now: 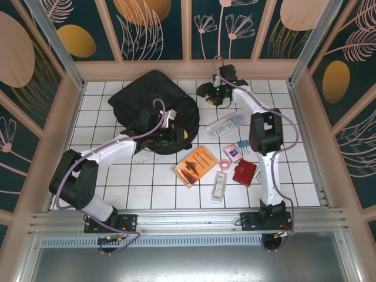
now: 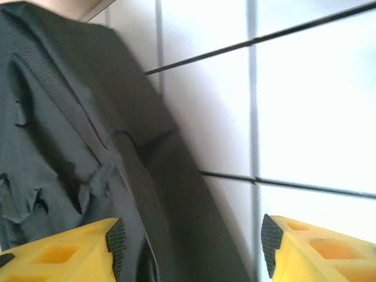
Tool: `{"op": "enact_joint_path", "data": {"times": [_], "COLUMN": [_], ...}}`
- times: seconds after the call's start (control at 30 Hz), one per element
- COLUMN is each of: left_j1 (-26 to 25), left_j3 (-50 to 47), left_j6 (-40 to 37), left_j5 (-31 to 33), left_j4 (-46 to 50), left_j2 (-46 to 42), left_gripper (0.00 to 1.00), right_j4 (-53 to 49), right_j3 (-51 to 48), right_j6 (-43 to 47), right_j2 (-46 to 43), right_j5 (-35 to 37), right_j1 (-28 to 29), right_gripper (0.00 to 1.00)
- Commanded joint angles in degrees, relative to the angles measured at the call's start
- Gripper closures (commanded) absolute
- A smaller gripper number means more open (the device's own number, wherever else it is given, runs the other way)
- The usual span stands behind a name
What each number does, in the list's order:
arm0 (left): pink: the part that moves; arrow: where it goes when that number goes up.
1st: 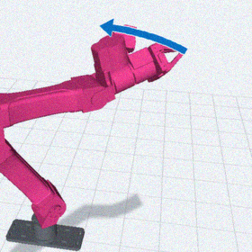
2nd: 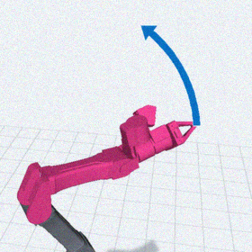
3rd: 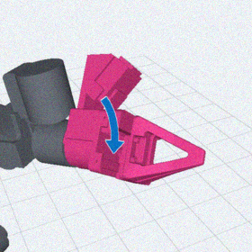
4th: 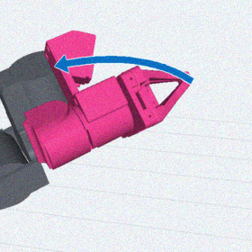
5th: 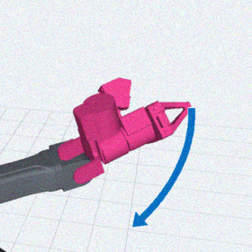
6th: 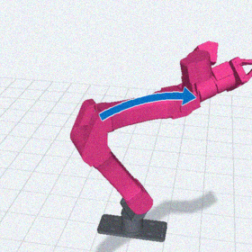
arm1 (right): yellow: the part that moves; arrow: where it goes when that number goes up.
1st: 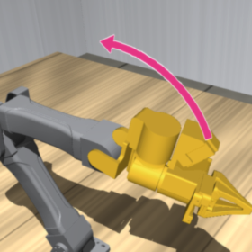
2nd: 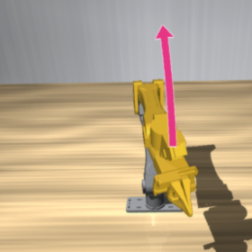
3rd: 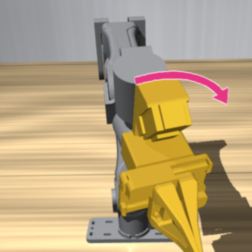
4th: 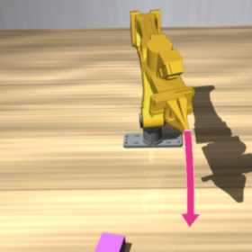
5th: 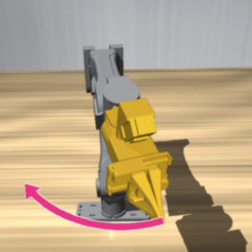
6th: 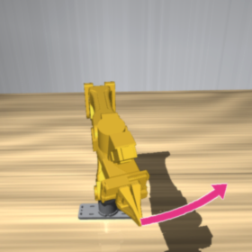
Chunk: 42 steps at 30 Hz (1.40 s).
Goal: Pack the student bag
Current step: Unzip the student bag at the middle-left of the table.
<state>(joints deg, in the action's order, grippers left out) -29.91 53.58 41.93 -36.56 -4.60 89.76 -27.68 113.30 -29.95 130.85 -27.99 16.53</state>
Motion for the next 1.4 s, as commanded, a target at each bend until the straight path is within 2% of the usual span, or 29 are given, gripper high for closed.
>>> {"op": "enact_joint_path", "data": {"times": [0.0, 0.17, 0.3, 0.5, 0.73, 0.9, 1.1, 1.23, 1.37], "left_j1": [-0.1, -0.1, -0.1, -0.1, -0.1, -0.1, -0.1, -0.1, -0.1], "left_j3": [1.8, 1.8, 1.8, 1.8, 1.7, 1.8, 3.5, 3.5, 3.5], "left_j6": [1.3, 2.1, 3.0, 2.8, 2.5, 2.0, 1.5, 1.5, 0.6], "left_j5": [-0.2, -0.9, -2.4, -2.1, -1.3, -1.1, -1.3, -1.6, -1.1], "left_j4": [-2.7, -3.3, -3.9, -2.9, -1.9, -1.3, -1.2, -1.3, 0.2], "left_j2": [0.3, -0.3, -0.3, -1.1, -2.2, -2.0, -2.0, -2.1, -2.2], "left_gripper": [1.00, 1.00, 1.00, 1.00, 1.00, 1.00, 1.00, 1.00, 1.00], "right_j4": [-0.7, 3.4, 8.2, 7.6, 7.7, 3.8, 1.5, 2.2, 1.9], "right_j3": [-7.5, -24.9, -32.4, -31.2, -33.6, -34.2, -34.0, -33.8, -33.5], "right_j6": [-5.7, -12.9, -16.0, -17.0, -17.4, -17.1, -19.9, -21.2, -21.1], "right_j2": [-12.4, -22.7, -25.8, -24.0, -23.9, -27.0, -25.9, -25.1, -25.0], "right_j5": [8.0, 6.7, 2.7, 4.7, 6.2, 11.5, 10.4, 9.2, 9.8], "right_j1": [0.5, 3.8, 8.6, 14.5, 14.5, 14.5, 14.5, 14.5, 14.5], "right_gripper": [0.41, 0.50, 0.47, 0.44, 0.46, 0.47, 0.50, 0.55, 0.76]}}
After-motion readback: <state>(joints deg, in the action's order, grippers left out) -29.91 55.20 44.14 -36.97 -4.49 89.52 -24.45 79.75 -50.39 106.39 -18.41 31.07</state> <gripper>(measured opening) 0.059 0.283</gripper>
